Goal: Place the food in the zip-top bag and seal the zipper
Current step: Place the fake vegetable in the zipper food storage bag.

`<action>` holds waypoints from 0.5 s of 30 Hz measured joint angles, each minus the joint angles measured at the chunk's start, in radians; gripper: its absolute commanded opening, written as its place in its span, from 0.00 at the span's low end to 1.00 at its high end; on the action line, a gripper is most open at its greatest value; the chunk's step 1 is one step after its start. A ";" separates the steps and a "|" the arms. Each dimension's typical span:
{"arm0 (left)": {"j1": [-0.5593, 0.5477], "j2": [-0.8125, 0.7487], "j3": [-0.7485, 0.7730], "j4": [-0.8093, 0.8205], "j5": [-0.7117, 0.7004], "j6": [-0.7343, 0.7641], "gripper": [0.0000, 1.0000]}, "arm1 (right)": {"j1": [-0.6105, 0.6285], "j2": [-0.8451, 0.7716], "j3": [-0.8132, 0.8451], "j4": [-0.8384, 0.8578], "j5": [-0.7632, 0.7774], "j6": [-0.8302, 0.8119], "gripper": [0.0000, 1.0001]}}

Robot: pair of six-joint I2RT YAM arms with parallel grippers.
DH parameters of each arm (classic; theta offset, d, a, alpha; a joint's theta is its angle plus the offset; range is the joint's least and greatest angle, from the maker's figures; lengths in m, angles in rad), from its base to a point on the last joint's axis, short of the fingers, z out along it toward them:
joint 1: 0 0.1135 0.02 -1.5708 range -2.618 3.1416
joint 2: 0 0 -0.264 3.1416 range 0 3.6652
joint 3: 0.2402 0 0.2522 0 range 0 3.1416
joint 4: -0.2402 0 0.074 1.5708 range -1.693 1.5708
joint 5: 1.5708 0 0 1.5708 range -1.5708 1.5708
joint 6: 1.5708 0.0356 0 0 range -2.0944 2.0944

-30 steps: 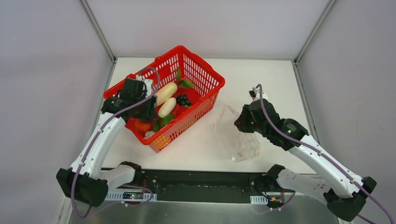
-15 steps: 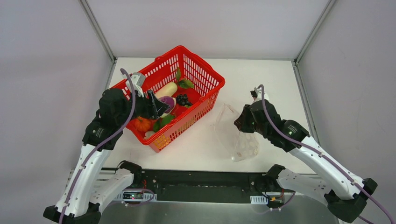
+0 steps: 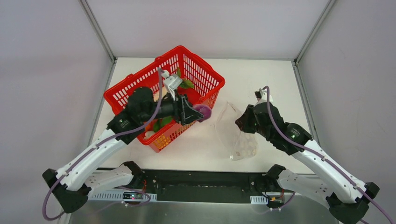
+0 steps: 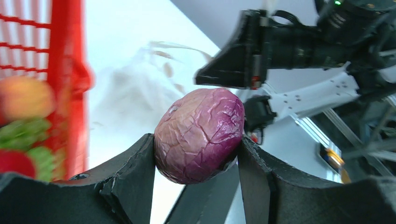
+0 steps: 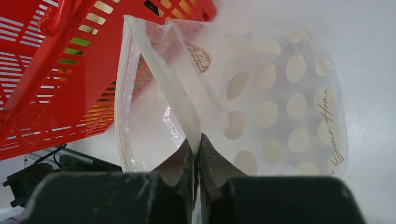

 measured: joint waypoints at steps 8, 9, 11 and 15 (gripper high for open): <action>-0.235 0.216 -0.005 0.235 -0.051 -0.084 0.26 | 0.000 -0.012 -0.007 0.019 0.007 0.024 0.09; -0.253 0.242 0.001 0.240 -0.064 -0.085 0.27 | 0.000 -0.016 -0.008 0.020 0.008 0.027 0.08; -0.280 0.291 0.010 0.256 -0.087 -0.084 0.28 | 0.000 -0.029 -0.010 0.022 0.011 0.033 0.09; -0.312 0.372 0.028 0.263 -0.147 -0.082 0.29 | 0.000 -0.073 -0.024 0.036 0.026 0.047 0.09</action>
